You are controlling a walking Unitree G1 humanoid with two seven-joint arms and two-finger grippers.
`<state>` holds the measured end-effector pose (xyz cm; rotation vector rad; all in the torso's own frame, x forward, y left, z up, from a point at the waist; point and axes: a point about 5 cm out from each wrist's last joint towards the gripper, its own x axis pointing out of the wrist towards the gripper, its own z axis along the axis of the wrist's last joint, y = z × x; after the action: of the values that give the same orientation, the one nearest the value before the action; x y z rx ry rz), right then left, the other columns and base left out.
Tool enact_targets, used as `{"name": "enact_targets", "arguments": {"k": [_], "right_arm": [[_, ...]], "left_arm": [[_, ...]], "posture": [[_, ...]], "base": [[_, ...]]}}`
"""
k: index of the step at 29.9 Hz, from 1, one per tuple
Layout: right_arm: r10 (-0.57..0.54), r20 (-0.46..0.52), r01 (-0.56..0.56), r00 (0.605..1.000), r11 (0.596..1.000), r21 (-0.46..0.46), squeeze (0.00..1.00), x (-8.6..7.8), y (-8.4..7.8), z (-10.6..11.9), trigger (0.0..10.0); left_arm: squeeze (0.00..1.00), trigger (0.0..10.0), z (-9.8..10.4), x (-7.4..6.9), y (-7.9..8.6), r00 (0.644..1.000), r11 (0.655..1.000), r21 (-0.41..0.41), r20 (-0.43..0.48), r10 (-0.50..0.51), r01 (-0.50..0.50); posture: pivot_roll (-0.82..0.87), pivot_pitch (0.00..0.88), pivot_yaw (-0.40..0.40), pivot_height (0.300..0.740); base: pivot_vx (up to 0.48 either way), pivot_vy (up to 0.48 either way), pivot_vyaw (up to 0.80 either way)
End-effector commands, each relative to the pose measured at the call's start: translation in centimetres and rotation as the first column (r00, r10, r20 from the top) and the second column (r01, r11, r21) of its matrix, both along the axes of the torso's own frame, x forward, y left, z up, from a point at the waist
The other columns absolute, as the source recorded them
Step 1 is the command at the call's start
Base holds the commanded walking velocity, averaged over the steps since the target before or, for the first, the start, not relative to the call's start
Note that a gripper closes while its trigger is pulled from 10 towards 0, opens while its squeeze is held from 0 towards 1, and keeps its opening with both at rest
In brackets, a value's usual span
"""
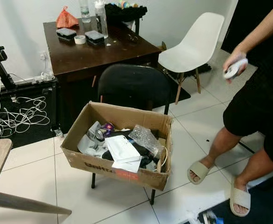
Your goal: Picking trash to rubbish bin
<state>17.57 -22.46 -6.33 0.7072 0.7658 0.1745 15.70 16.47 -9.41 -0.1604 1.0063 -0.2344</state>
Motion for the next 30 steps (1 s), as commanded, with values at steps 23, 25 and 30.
{"name": "enact_targets", "arguments": {"k": [23, 25, 30], "right_arm": [[-0.031, -0.434, -0.246, 0.9, 0.787, -0.566, 0.0, -5.5, -2.2, -3.4, 10.0], [-0.005, -0.447, -0.283, 0.895, 0.767, -0.575, 0.0, -5.4, -2.3, -3.3, 10.0], [0.017, -0.466, -0.316, 0.885, 0.756, -0.573, 0.0, -5.7, -2.3, -3.4, 10.0]], "left_arm": [[0.0, 10.0, -1.0, -2.4, -0.9, 0.996, 0.998, -0.047, -0.08, 0.038, -0.042], [0.0, 10.0, -0.9, -2.4, -0.9, 0.996, 0.998, -0.046, -0.079, 0.04, -0.044], [0.0, 10.0, -0.9, -2.4, -0.9, 0.996, 0.997, -0.049, -0.078, 0.048, -0.052]], "posture": [[-0.12, 0.089, -0.003, 0.74], [-0.11, 0.081, -0.011, 0.74], [-0.1, 0.075, -0.013, 0.74]], "base": [[0.0, 0.0, 0.49], [0.0, 0.0, 0.76], [0.0, 0.0, 0.76]]}}
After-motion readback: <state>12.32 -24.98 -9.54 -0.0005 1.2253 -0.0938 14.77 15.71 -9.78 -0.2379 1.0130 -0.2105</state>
